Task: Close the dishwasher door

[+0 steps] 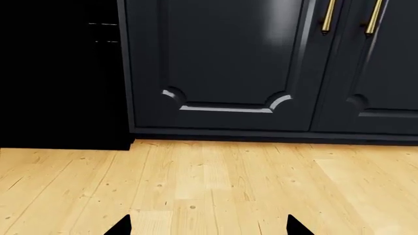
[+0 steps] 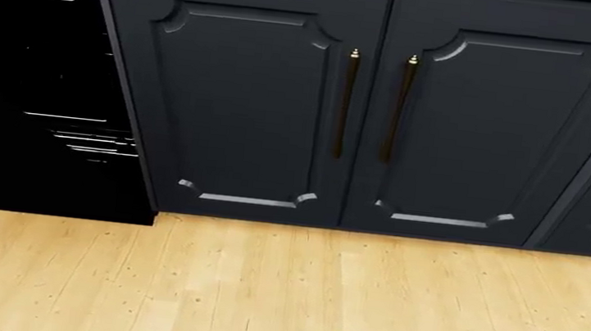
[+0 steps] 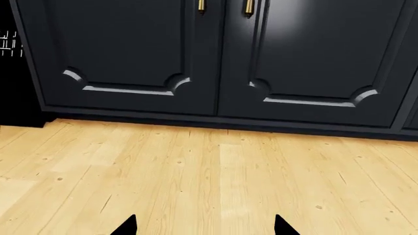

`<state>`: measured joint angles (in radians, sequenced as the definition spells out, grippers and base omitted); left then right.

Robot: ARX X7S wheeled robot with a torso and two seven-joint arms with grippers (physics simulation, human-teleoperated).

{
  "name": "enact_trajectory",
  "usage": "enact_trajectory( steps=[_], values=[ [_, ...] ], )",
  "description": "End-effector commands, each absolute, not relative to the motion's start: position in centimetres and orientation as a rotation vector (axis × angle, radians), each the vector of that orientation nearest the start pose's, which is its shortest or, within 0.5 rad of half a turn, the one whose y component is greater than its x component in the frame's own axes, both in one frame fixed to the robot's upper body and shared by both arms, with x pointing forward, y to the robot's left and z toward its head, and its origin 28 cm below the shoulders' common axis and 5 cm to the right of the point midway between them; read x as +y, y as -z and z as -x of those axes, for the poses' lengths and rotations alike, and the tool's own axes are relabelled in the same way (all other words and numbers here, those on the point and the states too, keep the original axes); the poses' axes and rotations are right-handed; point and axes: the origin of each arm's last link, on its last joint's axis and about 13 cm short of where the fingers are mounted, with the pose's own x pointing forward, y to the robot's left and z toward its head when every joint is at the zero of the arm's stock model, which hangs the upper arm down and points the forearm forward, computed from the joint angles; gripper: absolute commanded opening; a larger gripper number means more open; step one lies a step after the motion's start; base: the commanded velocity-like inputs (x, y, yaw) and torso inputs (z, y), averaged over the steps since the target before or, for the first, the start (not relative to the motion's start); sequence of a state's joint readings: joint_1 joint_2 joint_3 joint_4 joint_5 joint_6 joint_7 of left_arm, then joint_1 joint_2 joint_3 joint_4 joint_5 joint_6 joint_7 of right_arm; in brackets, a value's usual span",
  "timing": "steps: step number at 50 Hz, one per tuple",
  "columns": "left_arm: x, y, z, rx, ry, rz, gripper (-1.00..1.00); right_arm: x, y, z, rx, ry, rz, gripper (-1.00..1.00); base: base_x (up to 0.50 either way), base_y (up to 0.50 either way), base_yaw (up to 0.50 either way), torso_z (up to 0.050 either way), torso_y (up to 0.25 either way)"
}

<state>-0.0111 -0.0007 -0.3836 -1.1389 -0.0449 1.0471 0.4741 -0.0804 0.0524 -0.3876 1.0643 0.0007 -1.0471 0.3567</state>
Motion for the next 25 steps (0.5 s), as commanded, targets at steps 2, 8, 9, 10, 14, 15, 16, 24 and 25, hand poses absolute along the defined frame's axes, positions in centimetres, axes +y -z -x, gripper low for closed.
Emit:
enact_trajectory(
  steps=[2, 8, 9, 10, 14, 15, 16, 24, 25],
  values=[
    [24.89, 11.44, -10.61, 0.065, 0.051, 0.056, 1.0, -7.07, 11.66, -8.19, 0.099, -0.031, 0.056, 1.0, 0.0, 0.0, 0.0, -0.05, 0.0],
    [24.89, 11.45, -10.6, 0.065, 0.051, 0.056, 1.0, -7.07, 11.66, -8.19, 0.098, -0.031, 0.056, 1.0, 0.0, 0.0, 0.0, -0.05, 0.0],
    [24.89, 11.45, -10.61, 0.065, 0.051, 0.056, 1.0, -7.07, 11.66, -8.2, 0.098, -0.031, 0.056, 1.0, 0.0, 0.0, 0.0, -0.05, 0.0],
    [24.89, 11.45, -10.6, 0.065, 0.051, 0.056, 1.0, -7.07, 11.65, -8.2, 0.098, -0.031, 0.056, 1.0, 0.0, 0.0, 0.0, -0.05, 0.0],
    [24.9, 11.44, -10.61, 0.065, 0.051, 0.057, 1.0, -7.06, 11.65, -8.2, 0.097, -0.031, 0.056, 1.0, 0.0, 0.0, 0.0, -0.05, 0.0],
    [24.9, 11.44, -10.61, 0.064, 0.051, 0.057, 1.0, -7.06, 11.65, -8.19, 0.097, -0.031, 0.057, 1.0, 0.0, 0.0, 0.0, -0.05, 0.0],
    [24.9, 11.44, -10.61, 0.064, 0.051, 0.057, 1.0, -7.06, 11.65, -8.19, 0.097, -0.031, 0.057, 1.0, 0.0, 0.0, 0.0, -0.05, 0.0],
    [24.9, 11.43, -10.61, 0.063, 0.052, 0.057, 1.0, -7.06, 11.64, -8.2, 0.096, -0.031, 0.057, 1.0, 0.0, 0.0, 0.0, -0.05, 0.0],
    [24.9, 11.43, -10.61, 0.063, 0.052, 0.057, 1.0, -7.06, 11.64, -8.2, 0.096, -0.031, 0.057, 1.0, 0.0, 0.0, 0.0, -0.05, 0.0]
  ],
)
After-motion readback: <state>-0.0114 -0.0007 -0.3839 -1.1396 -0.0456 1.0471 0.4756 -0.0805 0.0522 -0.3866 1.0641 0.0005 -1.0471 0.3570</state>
